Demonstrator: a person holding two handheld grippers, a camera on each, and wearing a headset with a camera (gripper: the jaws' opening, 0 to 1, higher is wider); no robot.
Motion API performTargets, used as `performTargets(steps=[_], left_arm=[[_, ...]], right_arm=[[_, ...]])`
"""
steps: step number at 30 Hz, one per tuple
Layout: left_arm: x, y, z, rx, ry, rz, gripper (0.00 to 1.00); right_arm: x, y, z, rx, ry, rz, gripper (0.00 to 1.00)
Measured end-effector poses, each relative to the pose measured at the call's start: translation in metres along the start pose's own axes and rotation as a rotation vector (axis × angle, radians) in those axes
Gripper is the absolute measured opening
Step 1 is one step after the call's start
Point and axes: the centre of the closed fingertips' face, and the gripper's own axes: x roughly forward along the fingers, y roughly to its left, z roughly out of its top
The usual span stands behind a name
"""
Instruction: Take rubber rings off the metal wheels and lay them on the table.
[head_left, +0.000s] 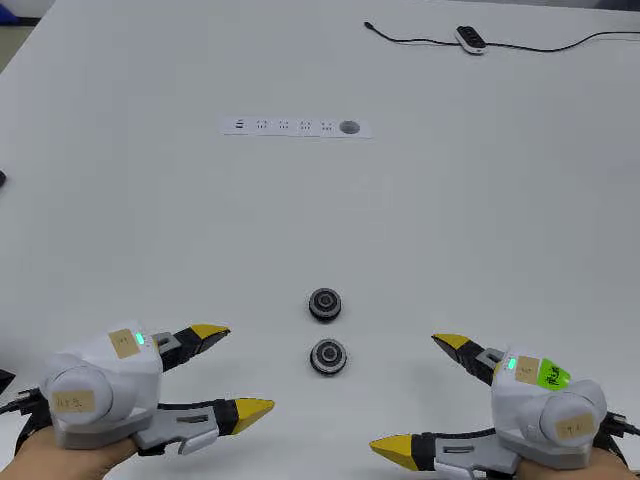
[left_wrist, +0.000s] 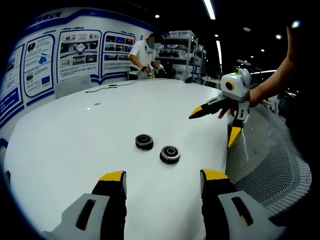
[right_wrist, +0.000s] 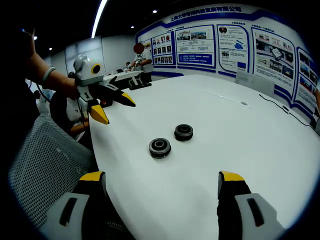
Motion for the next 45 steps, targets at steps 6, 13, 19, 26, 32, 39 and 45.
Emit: performTargets(steps=[6, 13, 19, 26, 32, 39, 45], left_arm=[[0.01, -0.005, 0.002, 0.031, 0.018, -0.019, 0.55], [0.025, -0.011, 0.011, 0.059, 0.022, -0.044, 0.5], [0.039, -0.013, 0.016, 0.086, 0.032, -0.063, 0.45], [0.049, -0.014, 0.019, 0.111, 0.049, -0.073, 0.41], [0.058, -0.015, 0.019, 0.124, 0.067, -0.074, 0.34], [0.069, -0.016, 0.019, 0.135, 0.084, -0.082, 0.32], [0.079, -0.019, 0.017, 0.154, 0.107, -0.094, 0.27]], right_arm=[[0.002, 0.003, -0.001, 0.0, 0.001, 0.008, 0.93], [0.003, 0.005, -0.002, 0.003, 0.007, 0.014, 0.92], [0.004, 0.005, -0.002, 0.004, 0.005, 0.017, 0.92], [0.005, 0.005, -0.003, 0.007, 0.007, 0.02, 0.91], [0.006, 0.005, -0.003, 0.01, 0.007, 0.022, 0.9], [0.008, 0.006, -0.003, 0.016, 0.008, 0.024, 0.9], [0.009, 0.006, -0.004, 0.019, 0.01, 0.027, 0.9]])
